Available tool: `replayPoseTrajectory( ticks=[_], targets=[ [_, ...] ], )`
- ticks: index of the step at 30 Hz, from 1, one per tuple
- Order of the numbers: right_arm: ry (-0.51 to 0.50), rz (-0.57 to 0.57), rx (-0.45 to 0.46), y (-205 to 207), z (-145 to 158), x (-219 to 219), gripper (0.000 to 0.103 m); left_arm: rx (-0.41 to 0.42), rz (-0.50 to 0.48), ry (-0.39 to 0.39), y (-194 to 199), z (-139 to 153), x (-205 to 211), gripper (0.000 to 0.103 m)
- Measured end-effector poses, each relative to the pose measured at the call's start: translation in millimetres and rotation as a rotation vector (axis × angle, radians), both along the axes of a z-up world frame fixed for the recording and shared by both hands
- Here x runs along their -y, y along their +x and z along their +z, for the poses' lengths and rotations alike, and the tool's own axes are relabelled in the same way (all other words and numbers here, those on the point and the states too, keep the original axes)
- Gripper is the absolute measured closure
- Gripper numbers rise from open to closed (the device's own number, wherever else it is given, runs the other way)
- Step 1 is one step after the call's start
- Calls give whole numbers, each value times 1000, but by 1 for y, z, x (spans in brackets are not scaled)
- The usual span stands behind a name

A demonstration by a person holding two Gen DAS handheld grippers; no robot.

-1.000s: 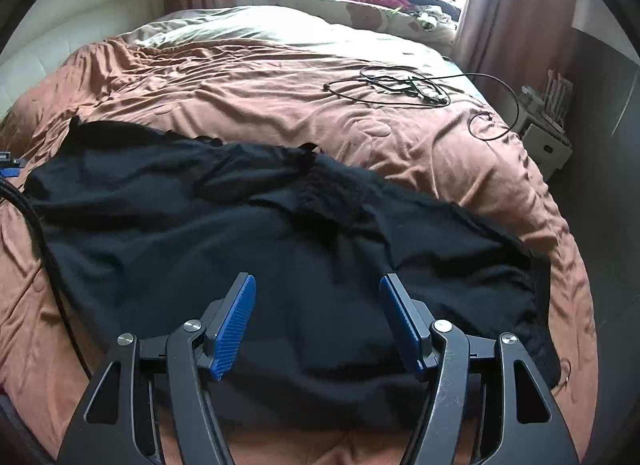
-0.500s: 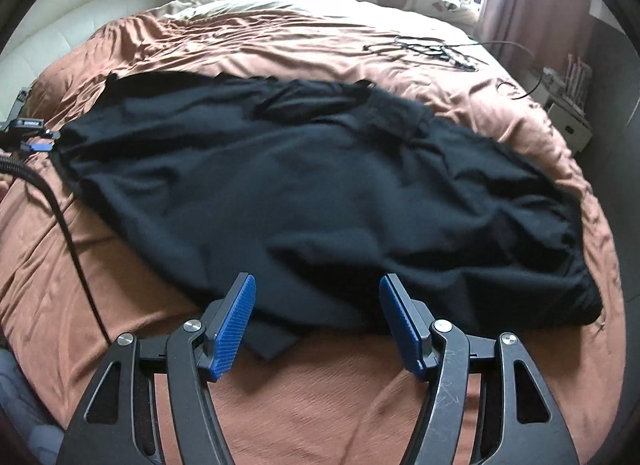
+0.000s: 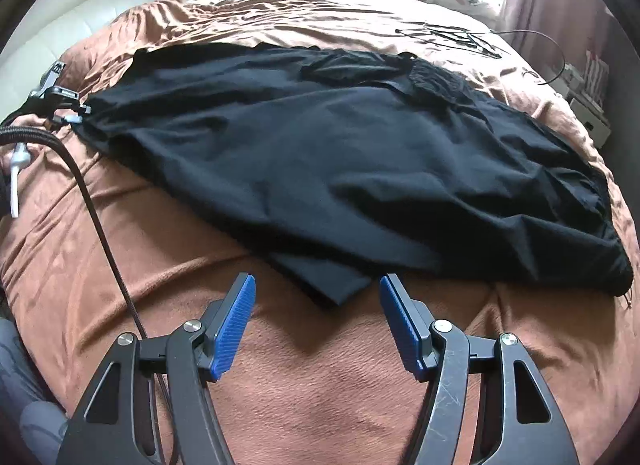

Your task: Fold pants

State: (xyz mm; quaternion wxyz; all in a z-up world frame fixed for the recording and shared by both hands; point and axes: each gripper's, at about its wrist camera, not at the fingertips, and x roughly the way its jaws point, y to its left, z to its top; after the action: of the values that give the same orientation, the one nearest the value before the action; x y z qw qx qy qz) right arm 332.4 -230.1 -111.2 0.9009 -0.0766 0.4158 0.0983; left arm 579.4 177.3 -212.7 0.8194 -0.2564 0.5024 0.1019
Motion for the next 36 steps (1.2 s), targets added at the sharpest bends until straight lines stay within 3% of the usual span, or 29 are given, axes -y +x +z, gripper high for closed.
replayPoseTrajectory(
  ticks=[2, 10, 13, 16, 18, 20, 22, 28, 36],
  targets=[
    [3, 5, -2, 0, -2, -2, 40, 17, 18, -19, -4, 2, -3, 100],
    [-47, -41, -10, 4, -14, -7, 41, 54, 6, -16, -32, 21, -10, 101],
    [-15, -55, -28, 5, -16, -6, 51, 46, 3, -34, -38, 16, -15, 101],
    [22, -51, -40, 1, -15, -4, 51, 7, -40, -26, -29, 13, -12, 99],
    [56, -39, -30, -5, -12, -2, 51, 16, -19, -69, -34, 12, -19, 88],
    [106, -26, -30, -9, -9, 6, 51, 31, 0, -73, -39, 14, -24, 66],
    [204, -20, -33, -15, -6, 17, 51, 43, 9, -86, -44, 15, -29, 62],
    [521, -72, -86, -7, -17, 57, 51, 35, 36, -166, -46, 2, -37, 62],
    [768, -172, -146, 2, -46, 87, 51, 63, 64, -185, -32, -7, -39, 62]
  ],
)
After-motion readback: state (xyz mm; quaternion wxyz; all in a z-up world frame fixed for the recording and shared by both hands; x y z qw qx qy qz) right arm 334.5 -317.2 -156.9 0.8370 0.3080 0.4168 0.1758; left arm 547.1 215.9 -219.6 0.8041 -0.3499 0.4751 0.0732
